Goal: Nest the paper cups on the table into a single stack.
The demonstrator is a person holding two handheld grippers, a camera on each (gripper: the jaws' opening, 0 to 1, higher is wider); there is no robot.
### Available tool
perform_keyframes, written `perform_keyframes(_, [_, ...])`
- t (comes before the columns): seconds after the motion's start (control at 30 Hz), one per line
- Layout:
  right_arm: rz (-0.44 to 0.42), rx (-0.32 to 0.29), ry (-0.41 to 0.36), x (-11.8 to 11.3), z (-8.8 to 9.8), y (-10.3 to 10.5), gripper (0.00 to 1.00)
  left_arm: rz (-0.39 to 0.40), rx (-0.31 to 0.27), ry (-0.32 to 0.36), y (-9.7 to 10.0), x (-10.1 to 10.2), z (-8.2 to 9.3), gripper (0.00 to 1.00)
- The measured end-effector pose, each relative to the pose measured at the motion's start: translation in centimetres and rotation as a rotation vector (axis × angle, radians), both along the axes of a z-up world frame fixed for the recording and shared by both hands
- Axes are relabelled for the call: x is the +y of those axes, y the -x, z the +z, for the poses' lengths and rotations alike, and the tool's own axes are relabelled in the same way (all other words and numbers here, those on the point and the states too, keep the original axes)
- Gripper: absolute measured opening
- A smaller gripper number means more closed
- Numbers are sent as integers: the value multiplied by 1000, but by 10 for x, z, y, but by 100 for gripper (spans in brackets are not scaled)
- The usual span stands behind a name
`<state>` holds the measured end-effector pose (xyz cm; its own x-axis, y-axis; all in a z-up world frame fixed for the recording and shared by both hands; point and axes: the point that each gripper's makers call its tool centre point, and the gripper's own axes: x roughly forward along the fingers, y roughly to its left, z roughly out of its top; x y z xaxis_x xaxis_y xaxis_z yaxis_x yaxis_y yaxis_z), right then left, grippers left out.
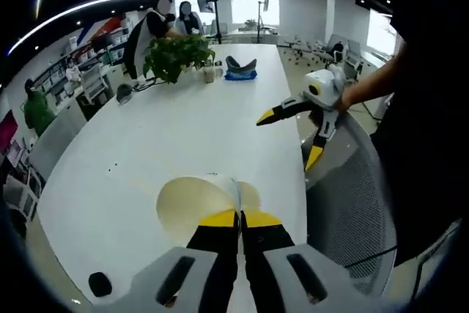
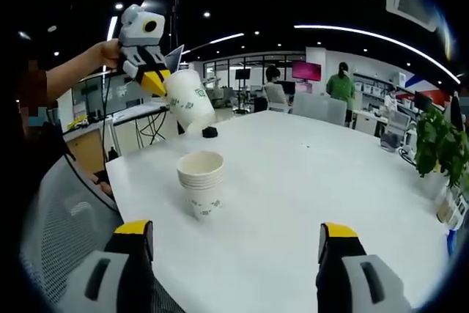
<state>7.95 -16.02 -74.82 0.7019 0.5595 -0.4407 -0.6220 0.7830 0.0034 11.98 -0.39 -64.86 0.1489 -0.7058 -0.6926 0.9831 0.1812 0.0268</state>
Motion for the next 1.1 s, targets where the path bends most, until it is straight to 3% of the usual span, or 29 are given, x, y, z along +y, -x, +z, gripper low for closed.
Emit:
perform_keyframes(0.7, [-17,0,-4,-3,1,-1,93,-94,25,-129,3,-16,-44,0])
perform_keyframes(1.1, [-22,0,-4,-3,2,0,92,-120,40,-164,6,-24,-59,0])
